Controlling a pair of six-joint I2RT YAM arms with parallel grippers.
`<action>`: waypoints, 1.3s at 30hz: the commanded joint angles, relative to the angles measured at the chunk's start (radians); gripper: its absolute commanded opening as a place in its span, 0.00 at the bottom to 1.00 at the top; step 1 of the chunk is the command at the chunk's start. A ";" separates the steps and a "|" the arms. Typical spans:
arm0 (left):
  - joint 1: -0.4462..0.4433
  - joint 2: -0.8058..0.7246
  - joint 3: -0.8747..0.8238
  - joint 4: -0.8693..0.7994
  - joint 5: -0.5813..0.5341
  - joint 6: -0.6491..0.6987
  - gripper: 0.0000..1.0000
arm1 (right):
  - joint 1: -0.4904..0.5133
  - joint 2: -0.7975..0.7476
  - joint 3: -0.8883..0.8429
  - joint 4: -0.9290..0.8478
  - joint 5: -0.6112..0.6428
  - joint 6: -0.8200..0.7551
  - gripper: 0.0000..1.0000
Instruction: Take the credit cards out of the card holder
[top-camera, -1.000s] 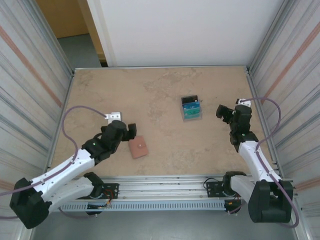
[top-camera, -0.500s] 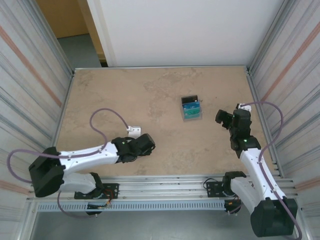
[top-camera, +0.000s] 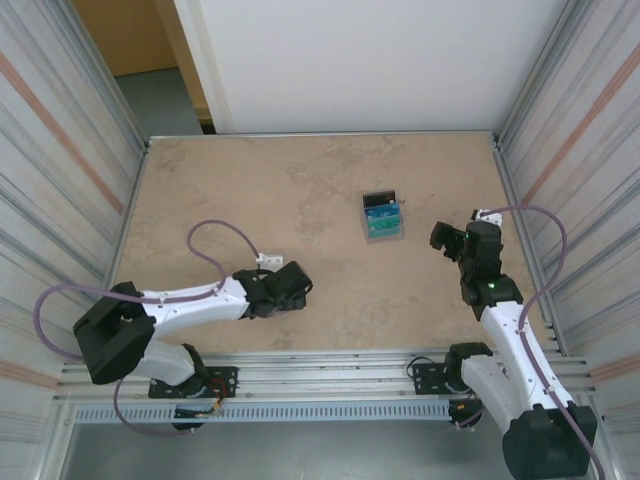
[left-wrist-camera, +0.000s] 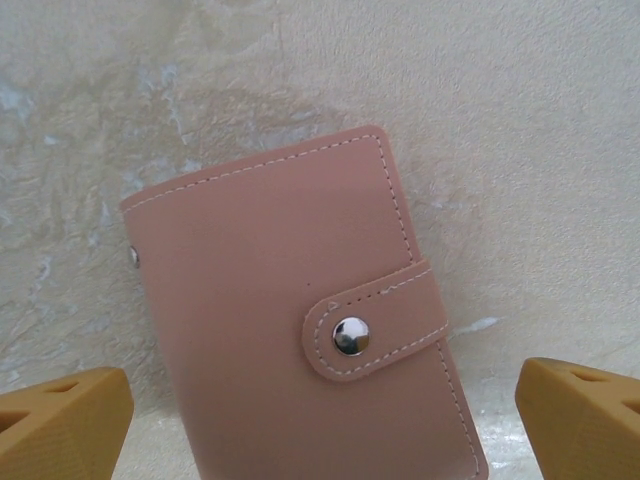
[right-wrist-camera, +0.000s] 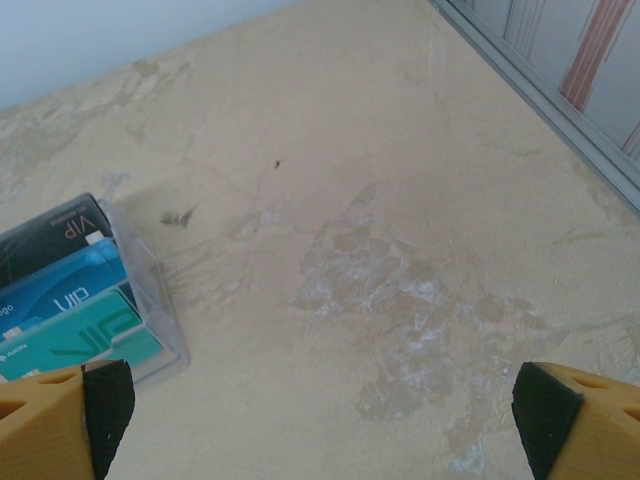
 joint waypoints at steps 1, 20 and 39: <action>0.011 0.038 0.000 0.008 0.029 0.025 0.99 | 0.012 -0.016 -0.015 -0.004 0.025 0.022 0.98; 0.011 0.216 0.074 -0.057 0.035 0.037 0.95 | 0.041 -0.009 -0.020 -0.008 0.030 0.026 0.99; -0.044 0.119 0.025 0.090 -0.034 0.191 0.80 | 0.093 -0.016 0.067 -0.233 -0.136 0.231 0.99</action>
